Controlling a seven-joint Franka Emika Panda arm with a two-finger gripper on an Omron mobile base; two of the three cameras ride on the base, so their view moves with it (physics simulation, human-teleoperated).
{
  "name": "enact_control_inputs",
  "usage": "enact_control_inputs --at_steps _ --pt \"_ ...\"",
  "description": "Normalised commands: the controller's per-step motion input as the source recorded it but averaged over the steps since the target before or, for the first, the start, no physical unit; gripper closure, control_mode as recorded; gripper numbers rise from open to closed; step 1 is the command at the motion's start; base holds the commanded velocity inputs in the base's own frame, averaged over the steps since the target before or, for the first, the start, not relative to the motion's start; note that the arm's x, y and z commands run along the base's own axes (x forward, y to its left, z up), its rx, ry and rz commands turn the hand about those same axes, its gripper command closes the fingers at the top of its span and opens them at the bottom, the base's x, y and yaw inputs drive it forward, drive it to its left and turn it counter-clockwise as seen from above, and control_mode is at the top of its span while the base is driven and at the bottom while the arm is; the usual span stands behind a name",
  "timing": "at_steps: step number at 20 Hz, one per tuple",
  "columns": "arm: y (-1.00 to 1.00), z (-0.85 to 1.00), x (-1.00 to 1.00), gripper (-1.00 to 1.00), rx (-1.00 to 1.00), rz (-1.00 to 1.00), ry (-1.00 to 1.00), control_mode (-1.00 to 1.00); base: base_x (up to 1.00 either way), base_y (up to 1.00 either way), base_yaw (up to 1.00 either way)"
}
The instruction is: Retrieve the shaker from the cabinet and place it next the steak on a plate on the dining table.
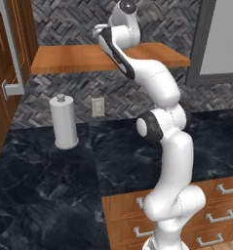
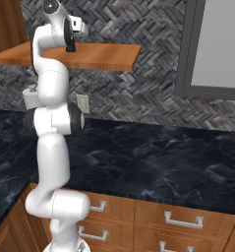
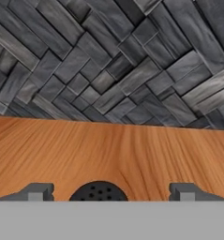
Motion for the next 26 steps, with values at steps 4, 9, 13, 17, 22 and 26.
enact_control_inputs --at_steps 4,9,13,17,22,26 --pt "0.01 0.00 0.02 1.00 -0.01 -0.01 0.01 -1.00 0.00 0.00 0.00" --pt "0.00 0.00 0.00 1.00 0.00 0.00 0.00 -1.00 0.00 0.00 0.00" --pt "-0.13 -0.12 -0.37 1.00 0.00 0.00 -0.01 -1.00 0.00 0.00 0.00" --pt "-0.36 -0.28 -0.89 1.00 0.00 0.00 0.00 -1.00 0.00 0.00 0.00" --pt "-0.44 -0.38 -1.00 1.00 0.00 0.00 0.00 -1.00 0.00 0.00 0.00" --pt "-0.40 -0.74 -1.00 1.00 0.00 0.00 0.00 -1.00 0.00 0.00 0.00"
